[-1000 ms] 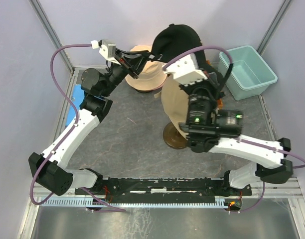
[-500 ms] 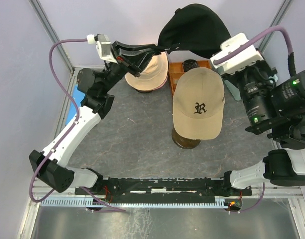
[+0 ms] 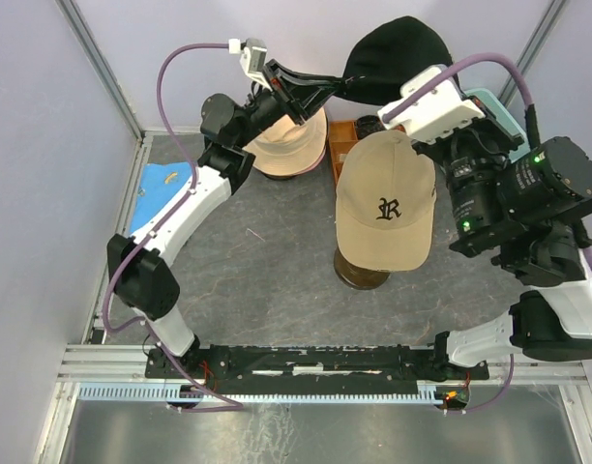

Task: Stack the hats
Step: Adjust the hat.

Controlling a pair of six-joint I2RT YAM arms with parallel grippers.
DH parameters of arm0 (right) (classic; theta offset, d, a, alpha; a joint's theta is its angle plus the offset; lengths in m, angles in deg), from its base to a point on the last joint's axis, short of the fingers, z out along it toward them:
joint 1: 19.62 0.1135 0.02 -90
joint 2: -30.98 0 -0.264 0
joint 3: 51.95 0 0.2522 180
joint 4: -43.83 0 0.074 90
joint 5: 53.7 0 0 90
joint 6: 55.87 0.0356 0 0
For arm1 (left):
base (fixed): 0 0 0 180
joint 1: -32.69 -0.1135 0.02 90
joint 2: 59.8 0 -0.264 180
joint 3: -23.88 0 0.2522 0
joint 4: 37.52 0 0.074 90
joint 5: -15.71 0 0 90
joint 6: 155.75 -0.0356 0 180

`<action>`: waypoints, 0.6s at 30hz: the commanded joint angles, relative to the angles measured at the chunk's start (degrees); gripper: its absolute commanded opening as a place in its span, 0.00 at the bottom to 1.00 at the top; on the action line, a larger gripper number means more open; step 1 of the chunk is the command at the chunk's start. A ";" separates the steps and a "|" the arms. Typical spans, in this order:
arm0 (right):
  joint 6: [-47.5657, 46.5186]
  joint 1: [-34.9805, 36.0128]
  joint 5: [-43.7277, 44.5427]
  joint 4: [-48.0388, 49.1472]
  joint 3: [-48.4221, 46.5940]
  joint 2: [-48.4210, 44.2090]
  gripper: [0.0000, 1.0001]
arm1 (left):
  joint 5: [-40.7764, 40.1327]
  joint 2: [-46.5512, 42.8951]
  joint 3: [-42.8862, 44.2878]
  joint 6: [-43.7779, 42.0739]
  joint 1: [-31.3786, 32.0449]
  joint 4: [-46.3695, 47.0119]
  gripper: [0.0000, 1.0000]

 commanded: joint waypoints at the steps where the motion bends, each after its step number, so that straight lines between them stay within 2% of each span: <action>1: -20.19 -0.45 10.70 31.13 2.21 -4.02 0.00 | -7.95 7.15 2.21 1.72 -5.16 -11.52 0.27; 3: -26.03 -0.42 11.61 38.92 5.49 -4.45 0.00 | -6.64 9.48 4.25 1.90 -5.16 -12.67 0.27; 5: -26.47 -0.49 12.44 39.27 5.55 -5.08 0.00 | -4.90 11.85 7.00 2.45 -5.17 -14.08 0.27; 9: -19.54 -1.94 13.58 27.02 2.94 -5.48 0.00 | -1.05 16.39 10.54 5.09 -5.18 -15.27 0.27; 12: -15.08 -3.52 13.79 20.73 4.35 -6.14 0.00 | 2.22 19.23 12.14 7.05 -5.16 -15.42 0.26; 18: -7.95 -4.72 14.42 9.64 5.09 -6.75 0.00 | 4.15 19.10 8.10 5.64 -4.74 -15.86 0.23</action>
